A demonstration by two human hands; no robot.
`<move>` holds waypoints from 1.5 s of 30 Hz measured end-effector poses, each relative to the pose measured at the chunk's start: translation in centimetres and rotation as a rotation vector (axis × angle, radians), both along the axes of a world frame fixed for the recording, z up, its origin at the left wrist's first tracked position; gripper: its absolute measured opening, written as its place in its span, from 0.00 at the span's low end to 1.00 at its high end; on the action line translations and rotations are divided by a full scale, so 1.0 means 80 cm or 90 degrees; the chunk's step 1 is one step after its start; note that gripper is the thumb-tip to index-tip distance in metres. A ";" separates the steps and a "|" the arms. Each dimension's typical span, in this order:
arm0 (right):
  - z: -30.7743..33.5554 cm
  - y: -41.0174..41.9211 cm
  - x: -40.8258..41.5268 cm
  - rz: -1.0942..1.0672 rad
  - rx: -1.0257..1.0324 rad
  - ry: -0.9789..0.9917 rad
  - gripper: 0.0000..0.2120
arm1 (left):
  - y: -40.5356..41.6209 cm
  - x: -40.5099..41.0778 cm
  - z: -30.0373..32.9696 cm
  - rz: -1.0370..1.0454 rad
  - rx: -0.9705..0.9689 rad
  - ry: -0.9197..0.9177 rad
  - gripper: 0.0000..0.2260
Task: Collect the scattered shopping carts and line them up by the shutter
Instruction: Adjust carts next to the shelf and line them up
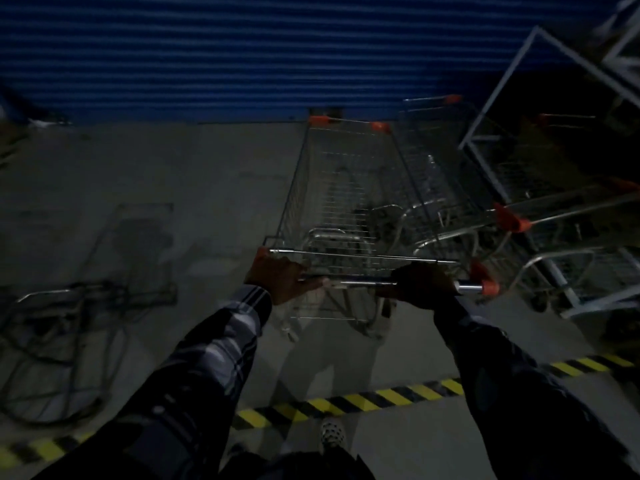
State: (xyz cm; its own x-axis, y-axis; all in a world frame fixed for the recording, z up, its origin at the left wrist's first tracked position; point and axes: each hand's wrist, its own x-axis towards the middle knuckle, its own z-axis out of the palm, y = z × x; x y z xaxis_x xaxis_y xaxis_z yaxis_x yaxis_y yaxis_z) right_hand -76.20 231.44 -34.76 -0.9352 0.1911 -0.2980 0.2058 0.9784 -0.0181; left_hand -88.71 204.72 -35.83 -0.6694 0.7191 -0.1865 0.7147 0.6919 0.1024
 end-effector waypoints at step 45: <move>-0.024 -0.855 0.092 0.199 -0.075 0.099 0.37 | -0.908 0.161 -0.043 0.172 -0.061 0.129 0.42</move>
State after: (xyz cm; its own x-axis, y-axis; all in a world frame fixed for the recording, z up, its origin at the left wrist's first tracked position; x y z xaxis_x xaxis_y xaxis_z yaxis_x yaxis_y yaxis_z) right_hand -68.82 163.01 -36.68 -0.9789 -0.1381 -0.1504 -0.1168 0.9829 -0.1422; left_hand -75.83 132.10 -39.24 -0.8634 0.4968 -0.0883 0.5038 0.8584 -0.0968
